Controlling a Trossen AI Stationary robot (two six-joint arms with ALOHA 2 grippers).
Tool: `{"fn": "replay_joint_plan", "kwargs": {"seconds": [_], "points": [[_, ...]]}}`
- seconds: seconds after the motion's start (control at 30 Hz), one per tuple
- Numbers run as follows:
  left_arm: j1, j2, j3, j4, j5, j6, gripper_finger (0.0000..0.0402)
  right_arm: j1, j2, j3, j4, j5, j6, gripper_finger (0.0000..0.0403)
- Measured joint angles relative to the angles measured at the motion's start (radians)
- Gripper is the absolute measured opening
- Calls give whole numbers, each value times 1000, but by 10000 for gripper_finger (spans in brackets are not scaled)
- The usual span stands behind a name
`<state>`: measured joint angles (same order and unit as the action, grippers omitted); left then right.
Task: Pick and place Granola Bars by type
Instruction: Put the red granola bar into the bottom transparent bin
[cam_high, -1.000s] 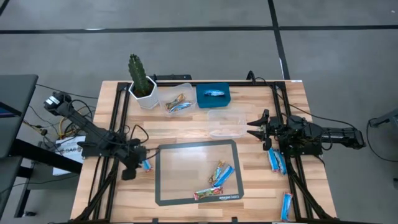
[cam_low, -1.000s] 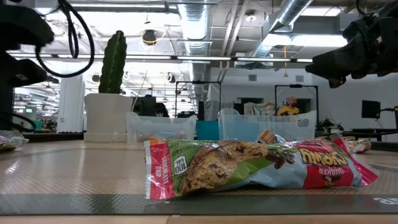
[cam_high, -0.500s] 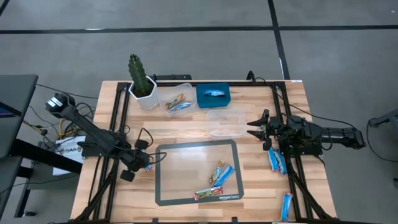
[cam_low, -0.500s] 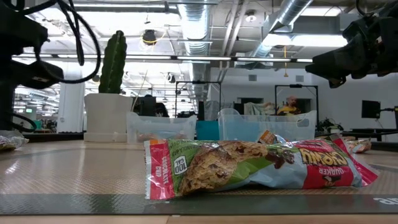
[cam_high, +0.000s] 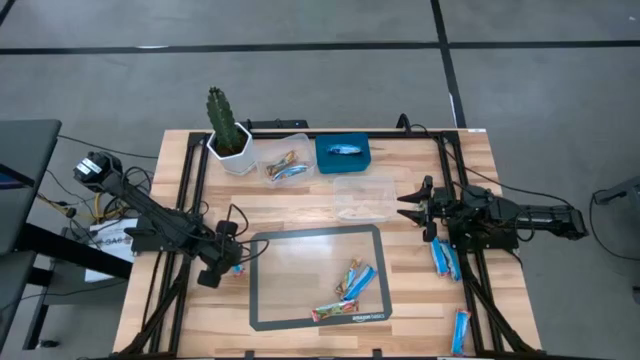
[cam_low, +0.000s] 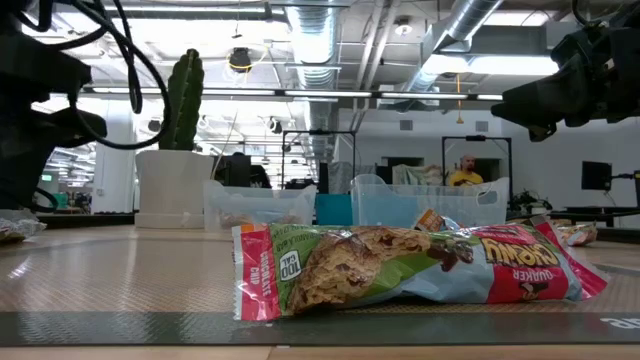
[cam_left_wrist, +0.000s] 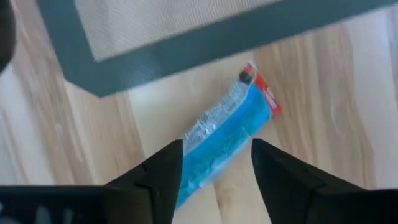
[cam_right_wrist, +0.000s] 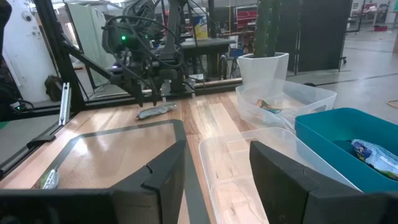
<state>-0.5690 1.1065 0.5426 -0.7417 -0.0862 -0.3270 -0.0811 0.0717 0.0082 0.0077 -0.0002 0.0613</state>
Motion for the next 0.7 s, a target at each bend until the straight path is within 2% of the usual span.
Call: {"fn": "replay_joint_plan", "kwargs": {"seconds": [0.27, 0.5, 0.7], "points": [[0, 29, -1, -8, 36, 18, 204, 0, 0, 0, 0, 0, 0, 170], [0, 86, -3, 0, -7, 17, 204, 0, 0, 0, 0, 0, 0, 170], [0, 150, -3, 73, -31, 34, 204, 0, 0, 0, 0, 0, 0, 170]]}}
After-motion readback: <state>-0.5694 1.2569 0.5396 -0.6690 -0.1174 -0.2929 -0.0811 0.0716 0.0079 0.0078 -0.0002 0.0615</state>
